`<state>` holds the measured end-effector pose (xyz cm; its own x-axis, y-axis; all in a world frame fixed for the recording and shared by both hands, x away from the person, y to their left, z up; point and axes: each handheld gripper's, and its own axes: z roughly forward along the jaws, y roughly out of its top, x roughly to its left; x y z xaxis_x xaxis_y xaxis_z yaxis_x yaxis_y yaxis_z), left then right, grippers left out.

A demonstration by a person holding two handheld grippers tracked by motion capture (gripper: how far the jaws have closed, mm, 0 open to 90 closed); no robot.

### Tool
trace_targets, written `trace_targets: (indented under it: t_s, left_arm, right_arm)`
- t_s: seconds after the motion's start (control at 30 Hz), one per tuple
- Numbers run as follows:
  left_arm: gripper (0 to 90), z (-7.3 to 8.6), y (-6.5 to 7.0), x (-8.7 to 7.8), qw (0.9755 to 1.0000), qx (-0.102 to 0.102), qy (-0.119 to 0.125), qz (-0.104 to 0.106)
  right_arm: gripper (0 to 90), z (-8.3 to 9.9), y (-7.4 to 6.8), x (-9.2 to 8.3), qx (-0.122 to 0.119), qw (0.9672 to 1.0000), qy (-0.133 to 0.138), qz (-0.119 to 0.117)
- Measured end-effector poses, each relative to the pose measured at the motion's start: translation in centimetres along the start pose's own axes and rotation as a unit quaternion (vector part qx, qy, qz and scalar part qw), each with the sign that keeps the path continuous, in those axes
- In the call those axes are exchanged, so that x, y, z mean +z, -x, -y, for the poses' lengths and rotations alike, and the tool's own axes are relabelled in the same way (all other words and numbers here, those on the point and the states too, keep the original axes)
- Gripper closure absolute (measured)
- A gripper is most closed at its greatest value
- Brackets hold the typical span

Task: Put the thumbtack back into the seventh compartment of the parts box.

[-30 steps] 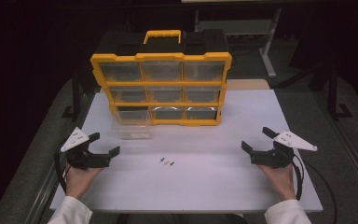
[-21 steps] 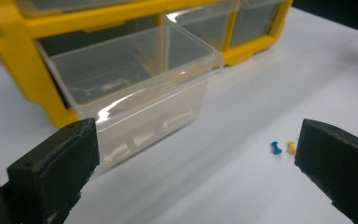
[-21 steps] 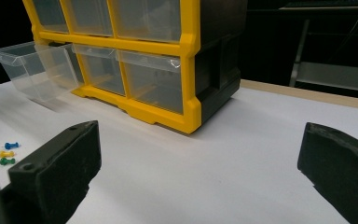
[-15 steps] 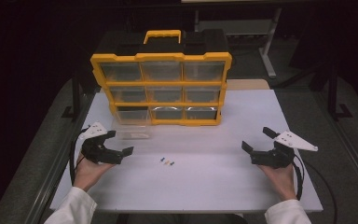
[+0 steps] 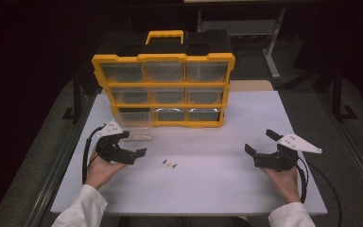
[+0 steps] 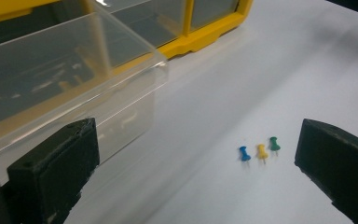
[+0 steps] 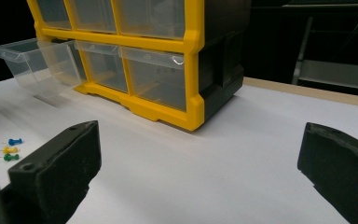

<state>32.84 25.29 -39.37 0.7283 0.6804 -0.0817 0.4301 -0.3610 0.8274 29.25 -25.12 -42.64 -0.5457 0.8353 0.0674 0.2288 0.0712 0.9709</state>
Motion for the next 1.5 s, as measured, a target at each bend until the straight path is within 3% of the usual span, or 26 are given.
trace_targets:
  t_s: [0.37, 0.93, 1.03, 1.23, 1.33, 1.4, 1.5]
  left_arm:
    - [0.0, -0.1, 1.1, 2.7, 0.9996, 0.010, -0.016, 0.021]
    - [0.1, 0.6, 2.4, 5.7, 0.9980, 0.002, -0.047, 0.041]
    - [4.5, 0.9, 2.4, 6.2, 0.9969, -0.009, -0.059, 0.052]
    - [8.2, 1.3, 2.7, 6.9, 0.9956, -0.010, -0.072, 0.059]
    - [16.8, 1.4, 2.8, 7.1, 0.9949, -0.009, -0.073, 0.068]
    - [24.0, 1.5, 2.8, 7.2, 0.9932, -0.007, -0.080, 0.084]
    - [30.5, 1.7, 2.9, 7.3, 0.9929, -0.010, -0.084, 0.084]
  right_arm:
    - [0.0, 0.0, -0.1, 0.1, 0.000, 1.0000, -0.001, -0.004]
    - [0.0, 0.0, -0.1, 0.1, -0.006, 1.0000, -0.006, -0.005]
    - [0.0, 0.0, -0.2, 0.2, -0.006, 0.9999, -0.007, -0.005]
    - [0.0, 0.0, -0.2, 0.2, -0.006, 0.9999, -0.008, -0.006]
    - [0.0, 0.0, -0.2, 0.2, -0.006, 0.9999, -0.008, -0.006]
    - [0.0, 0.1, -0.2, 0.2, -0.005, 0.9999, -0.008, -0.006]
    - [0.0, 0.0, -0.2, 0.2, -0.005, 0.9999, -0.007, -0.008]
